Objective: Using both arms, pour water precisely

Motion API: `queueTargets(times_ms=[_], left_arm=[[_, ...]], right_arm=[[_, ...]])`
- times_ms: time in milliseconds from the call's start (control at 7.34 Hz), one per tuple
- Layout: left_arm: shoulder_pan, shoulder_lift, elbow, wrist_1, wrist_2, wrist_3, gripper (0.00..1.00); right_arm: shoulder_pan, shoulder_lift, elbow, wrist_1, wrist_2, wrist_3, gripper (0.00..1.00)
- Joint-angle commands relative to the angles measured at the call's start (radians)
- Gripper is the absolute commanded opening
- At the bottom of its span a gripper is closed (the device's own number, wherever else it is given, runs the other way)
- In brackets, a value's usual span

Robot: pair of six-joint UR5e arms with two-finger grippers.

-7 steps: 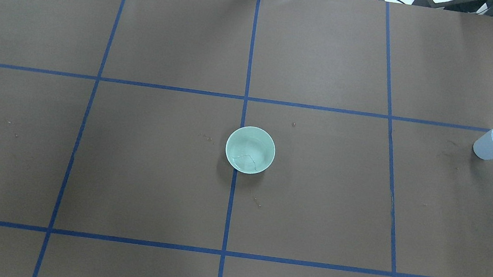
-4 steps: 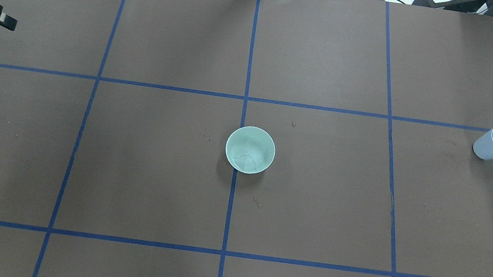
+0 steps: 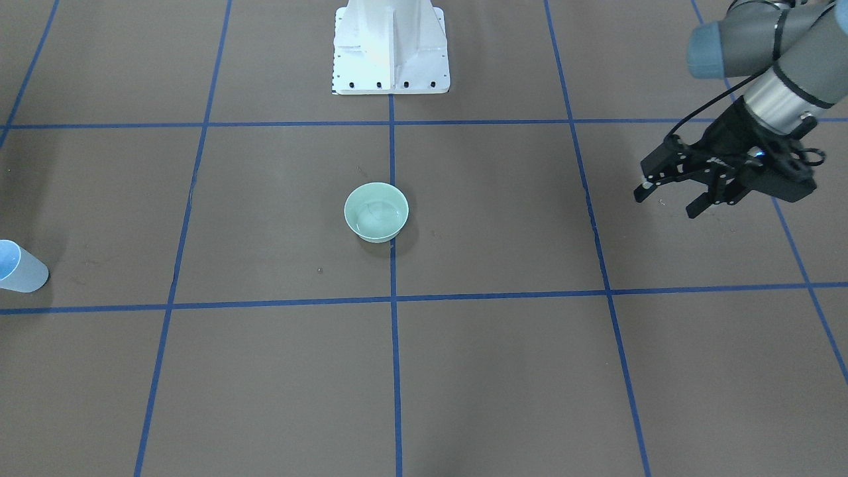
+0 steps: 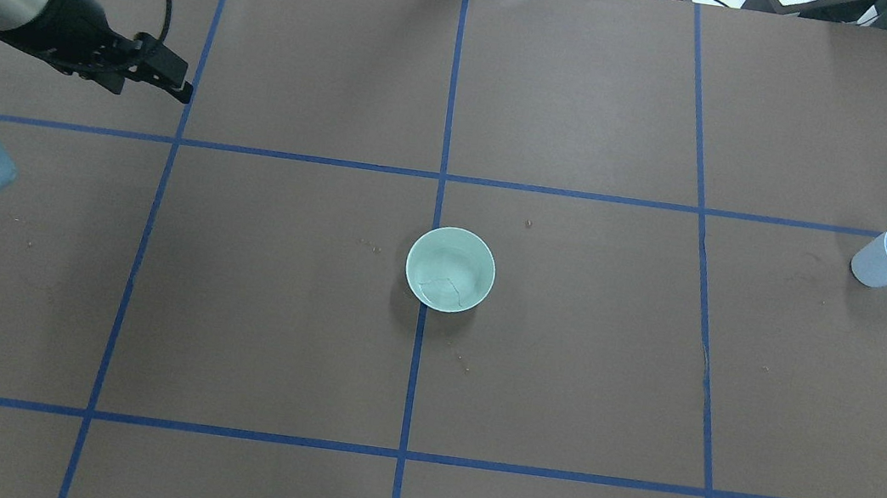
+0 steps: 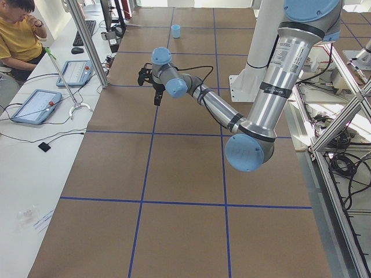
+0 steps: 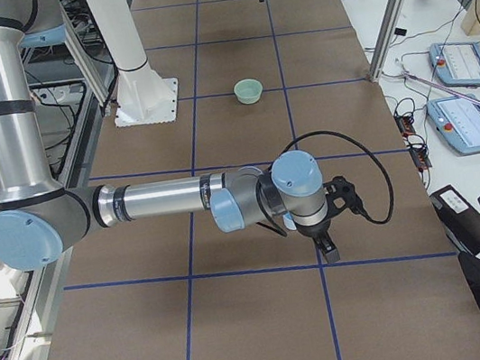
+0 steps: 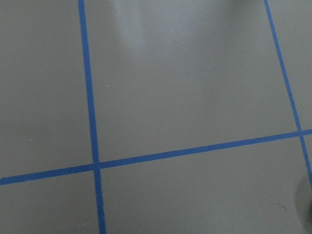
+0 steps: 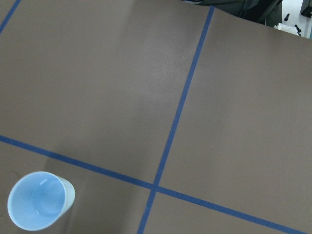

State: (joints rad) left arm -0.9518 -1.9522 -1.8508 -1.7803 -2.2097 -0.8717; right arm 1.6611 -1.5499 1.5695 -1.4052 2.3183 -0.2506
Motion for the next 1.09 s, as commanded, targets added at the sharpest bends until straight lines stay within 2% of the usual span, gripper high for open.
queueTargets(times_ms=[0,272,409,817,954], left_arm=[[0.141,-0.123,0.001,0.186,0.094,-0.050,1.00],[0.334,-0.195,0.021,0.208,0.229,-0.253,1.00],[0.384,-0.229,0.053,0.210,0.264,-0.326,1.00],[0.423,-0.362,0.210,0.206,0.272,-0.404,0.99],[0.423,-0.400,0.269,0.200,0.272,-0.447,0.95]], right_arm=[[0.006,-0.079,0.010,-0.063,-0.108,-0.050,1.00],[0.002,-0.110,0.014,-0.047,-0.112,-0.050,1.00],[-0.006,-0.110,0.009,-0.052,-0.103,-0.049,1.00],[-0.012,-0.118,0.004,-0.052,-0.082,-0.050,1.00],[-0.014,-0.116,0.006,-0.052,-0.082,-0.049,1.00]])
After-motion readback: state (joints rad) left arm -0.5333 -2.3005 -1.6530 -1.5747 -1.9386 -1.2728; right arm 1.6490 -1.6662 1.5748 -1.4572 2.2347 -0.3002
